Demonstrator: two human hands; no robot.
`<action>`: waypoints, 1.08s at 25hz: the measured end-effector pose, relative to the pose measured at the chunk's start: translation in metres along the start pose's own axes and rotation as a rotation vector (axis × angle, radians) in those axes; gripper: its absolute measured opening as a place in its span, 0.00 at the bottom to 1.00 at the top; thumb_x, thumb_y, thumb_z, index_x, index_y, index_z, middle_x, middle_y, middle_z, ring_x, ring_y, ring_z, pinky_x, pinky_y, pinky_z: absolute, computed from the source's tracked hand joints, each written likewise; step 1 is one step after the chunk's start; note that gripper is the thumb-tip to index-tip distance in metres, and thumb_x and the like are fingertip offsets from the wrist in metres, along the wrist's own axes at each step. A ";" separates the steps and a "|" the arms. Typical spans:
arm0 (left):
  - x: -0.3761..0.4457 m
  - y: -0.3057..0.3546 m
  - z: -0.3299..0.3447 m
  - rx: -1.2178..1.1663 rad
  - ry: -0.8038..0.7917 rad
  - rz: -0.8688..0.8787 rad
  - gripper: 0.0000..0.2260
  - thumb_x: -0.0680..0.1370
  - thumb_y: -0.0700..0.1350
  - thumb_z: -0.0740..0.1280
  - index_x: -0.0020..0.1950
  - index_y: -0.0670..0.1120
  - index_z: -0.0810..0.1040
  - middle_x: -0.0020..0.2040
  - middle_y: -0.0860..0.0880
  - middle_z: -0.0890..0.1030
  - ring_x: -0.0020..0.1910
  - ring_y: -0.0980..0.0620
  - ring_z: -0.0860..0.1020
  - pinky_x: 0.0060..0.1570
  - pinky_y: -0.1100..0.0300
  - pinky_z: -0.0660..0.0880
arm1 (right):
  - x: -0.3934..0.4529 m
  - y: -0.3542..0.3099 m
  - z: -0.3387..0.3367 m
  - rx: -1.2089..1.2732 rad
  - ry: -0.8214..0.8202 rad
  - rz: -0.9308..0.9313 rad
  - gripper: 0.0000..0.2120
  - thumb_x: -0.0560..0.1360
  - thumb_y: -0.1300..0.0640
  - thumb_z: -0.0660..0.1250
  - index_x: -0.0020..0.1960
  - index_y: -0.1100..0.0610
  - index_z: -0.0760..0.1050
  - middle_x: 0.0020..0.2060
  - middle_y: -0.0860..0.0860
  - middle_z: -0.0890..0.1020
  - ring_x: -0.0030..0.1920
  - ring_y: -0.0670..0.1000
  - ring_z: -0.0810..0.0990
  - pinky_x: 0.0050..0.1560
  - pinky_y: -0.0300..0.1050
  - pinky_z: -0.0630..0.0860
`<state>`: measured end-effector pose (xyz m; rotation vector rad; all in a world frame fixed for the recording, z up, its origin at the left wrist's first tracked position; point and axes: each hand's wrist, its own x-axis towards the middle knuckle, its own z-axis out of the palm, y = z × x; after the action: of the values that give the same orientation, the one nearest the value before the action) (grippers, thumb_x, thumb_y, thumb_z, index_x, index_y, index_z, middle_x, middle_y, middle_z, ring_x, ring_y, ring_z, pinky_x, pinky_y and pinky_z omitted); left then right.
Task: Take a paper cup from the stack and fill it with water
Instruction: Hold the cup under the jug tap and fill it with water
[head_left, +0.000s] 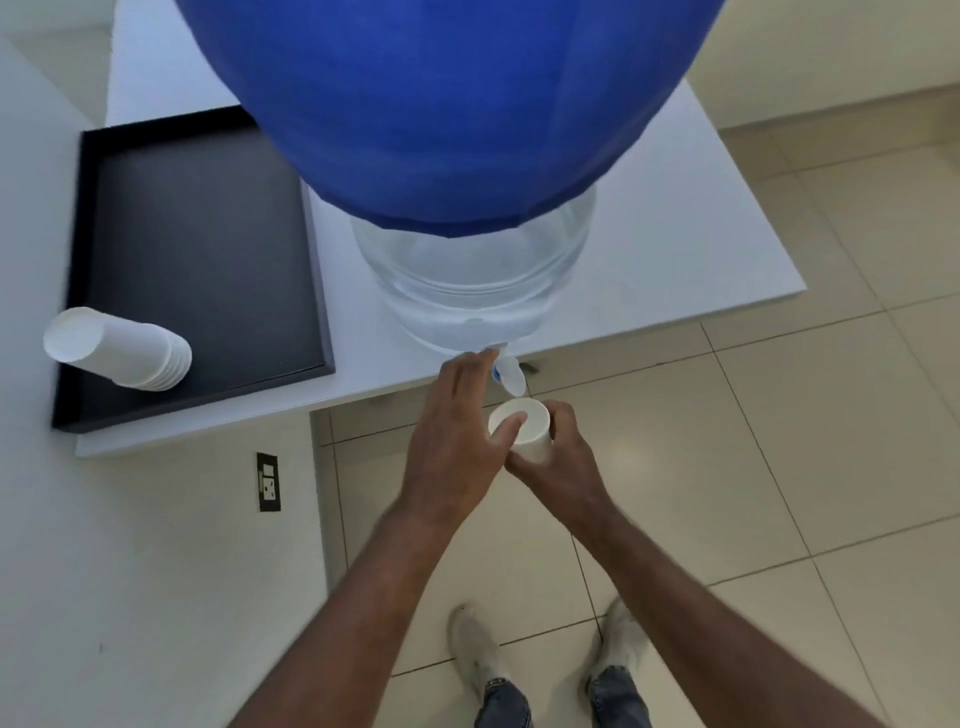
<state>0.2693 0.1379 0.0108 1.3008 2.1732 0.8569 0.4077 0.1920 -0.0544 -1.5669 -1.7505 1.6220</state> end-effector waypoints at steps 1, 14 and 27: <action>0.007 0.001 -0.001 0.075 -0.022 0.051 0.31 0.76 0.48 0.75 0.76 0.54 0.67 0.69 0.56 0.71 0.67 0.54 0.72 0.59 0.58 0.77 | 0.009 -0.004 0.002 -0.015 -0.004 -0.021 0.28 0.69 0.49 0.81 0.63 0.46 0.70 0.55 0.44 0.83 0.53 0.47 0.84 0.52 0.53 0.84; 0.035 0.007 -0.008 -0.041 0.081 0.020 0.09 0.83 0.46 0.68 0.61 0.48 0.84 0.55 0.53 0.84 0.52 0.53 0.81 0.55 0.58 0.78 | 0.046 -0.018 0.017 0.033 0.077 -0.194 0.27 0.70 0.59 0.81 0.64 0.52 0.72 0.57 0.50 0.81 0.58 0.55 0.80 0.55 0.57 0.81; 0.036 0.011 -0.004 -0.267 0.133 -0.098 0.07 0.79 0.42 0.73 0.55 0.49 0.88 0.51 0.58 0.87 0.53 0.66 0.83 0.53 0.77 0.74 | 0.042 -0.008 0.017 0.080 0.077 -0.228 0.29 0.70 0.61 0.80 0.64 0.47 0.70 0.59 0.48 0.79 0.58 0.51 0.80 0.54 0.43 0.80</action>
<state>0.2569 0.1730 0.0185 1.0248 2.1131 1.1759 0.3746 0.2191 -0.0714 -1.3216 -1.7313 1.4833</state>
